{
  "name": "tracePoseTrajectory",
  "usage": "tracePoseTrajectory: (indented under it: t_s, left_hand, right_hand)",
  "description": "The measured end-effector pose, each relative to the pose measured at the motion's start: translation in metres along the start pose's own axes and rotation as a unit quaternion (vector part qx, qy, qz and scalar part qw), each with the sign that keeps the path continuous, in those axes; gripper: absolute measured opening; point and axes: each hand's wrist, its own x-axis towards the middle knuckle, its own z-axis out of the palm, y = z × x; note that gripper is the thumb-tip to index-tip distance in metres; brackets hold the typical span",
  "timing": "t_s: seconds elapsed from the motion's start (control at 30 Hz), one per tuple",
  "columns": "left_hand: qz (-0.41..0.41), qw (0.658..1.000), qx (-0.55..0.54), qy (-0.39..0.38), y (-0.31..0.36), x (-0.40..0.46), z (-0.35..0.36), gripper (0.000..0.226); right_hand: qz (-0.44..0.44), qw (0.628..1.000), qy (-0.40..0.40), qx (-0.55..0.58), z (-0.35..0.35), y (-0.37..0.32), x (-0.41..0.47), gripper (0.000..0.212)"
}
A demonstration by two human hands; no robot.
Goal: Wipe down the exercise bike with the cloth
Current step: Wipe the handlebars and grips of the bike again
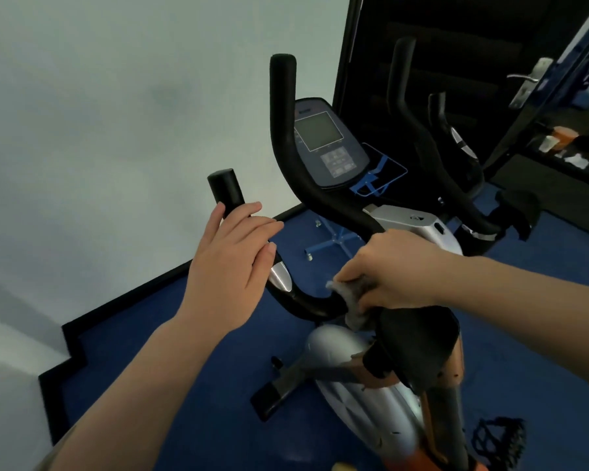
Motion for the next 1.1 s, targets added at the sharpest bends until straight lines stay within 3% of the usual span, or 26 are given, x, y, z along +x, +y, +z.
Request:
tracePoseTrajectory:
  t_s: [0.1,0.2,0.4,0.63,0.83,1.0,1.1]
  left_hand:
    - [-0.002,1.000,-0.026,0.009,0.000,-0.001,0.001,0.033]
    - [-0.012,0.995,-0.087,0.039,0.001,-0.002,0.002,0.031]
    - [-0.070,0.964,-0.181,0.183,-0.003,-0.009,0.000,0.033]
    - [-0.094,0.951,-0.236,0.177,-0.016,0.006,-0.004,0.041]
    - [-0.071,0.951,-0.263,0.144,-0.029,0.010,-0.014,0.039]
    - [-0.027,0.958,-0.262,0.111,-0.044,0.009,-0.021,0.039]
    - [-0.017,0.955,-0.277,0.105,-0.047,0.009,-0.019,0.039]
  right_hand:
    - [-0.014,0.999,0.034,0.023,0.007,-0.015,0.004,0.041]
    - [0.028,0.994,0.070,0.078,0.015,-0.038,0.006,0.038]
    - [0.148,0.969,0.147,0.131,0.028,-0.080,0.007,0.026]
    - [0.285,0.915,0.211,0.194,0.020,-0.107,0.038,0.037]
    - [0.312,0.868,0.254,0.290,0.029,-0.110,0.024,0.052]
    - [0.302,0.905,0.246,0.171,0.054,-0.128,0.007,0.078]
    - [0.345,0.894,0.276,0.078,0.058,-0.132,0.019,0.063]
